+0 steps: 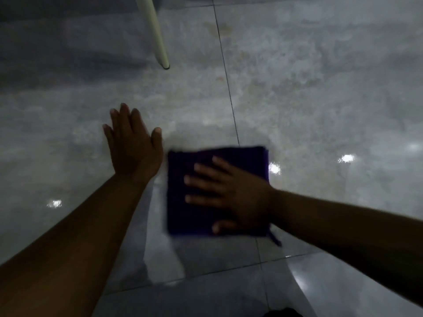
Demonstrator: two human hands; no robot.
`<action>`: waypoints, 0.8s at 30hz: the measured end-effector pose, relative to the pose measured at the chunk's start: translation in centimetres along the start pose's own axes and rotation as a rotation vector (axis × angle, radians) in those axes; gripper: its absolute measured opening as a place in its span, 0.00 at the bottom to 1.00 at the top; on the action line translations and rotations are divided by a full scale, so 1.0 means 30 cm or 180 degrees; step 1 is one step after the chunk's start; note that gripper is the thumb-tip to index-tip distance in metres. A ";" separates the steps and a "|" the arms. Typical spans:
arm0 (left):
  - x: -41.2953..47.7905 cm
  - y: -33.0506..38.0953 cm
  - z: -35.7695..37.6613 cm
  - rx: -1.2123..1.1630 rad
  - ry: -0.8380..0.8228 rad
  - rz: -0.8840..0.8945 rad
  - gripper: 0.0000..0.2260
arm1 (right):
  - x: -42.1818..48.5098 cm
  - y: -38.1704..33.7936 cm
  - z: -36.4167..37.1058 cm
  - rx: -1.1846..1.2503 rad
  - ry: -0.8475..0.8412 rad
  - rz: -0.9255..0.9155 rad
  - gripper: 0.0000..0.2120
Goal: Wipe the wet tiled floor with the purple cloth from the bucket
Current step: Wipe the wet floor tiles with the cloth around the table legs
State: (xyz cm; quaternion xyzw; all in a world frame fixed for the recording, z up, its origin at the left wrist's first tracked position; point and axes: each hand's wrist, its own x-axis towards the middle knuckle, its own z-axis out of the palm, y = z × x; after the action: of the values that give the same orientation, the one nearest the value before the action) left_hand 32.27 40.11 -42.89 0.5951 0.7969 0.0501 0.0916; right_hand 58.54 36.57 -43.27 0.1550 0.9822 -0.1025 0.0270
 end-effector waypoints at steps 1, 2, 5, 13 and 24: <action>0.008 -0.008 0.000 0.0066 -0.0035 0.0050 0.31 | -0.054 -0.015 -0.001 0.0059 -0.0049 -0.0302 0.34; 0.010 -0.014 0.004 0.0135 -0.0053 0.0113 0.31 | -0.113 0.010 -0.006 0.0118 -0.0048 -0.0456 0.34; 0.007 -0.015 0.021 0.0291 -0.0030 0.0190 0.34 | -0.263 0.241 -0.052 -0.0018 -0.0100 0.0187 0.35; 0.008 -0.009 0.020 0.0242 -0.0165 0.0148 0.36 | 0.216 0.694 -0.210 -0.0273 -0.0024 0.2051 0.38; 0.021 -0.002 0.011 0.0405 -0.0137 0.0159 0.35 | -0.013 0.800 -0.205 -0.0298 -0.0045 0.1380 0.35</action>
State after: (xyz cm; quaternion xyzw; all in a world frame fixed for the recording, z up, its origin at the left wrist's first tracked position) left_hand 32.11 40.68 -43.28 0.6203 0.7812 -0.0112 0.0693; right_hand 66.21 60.08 -41.86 0.3604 0.9294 -0.0497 0.0624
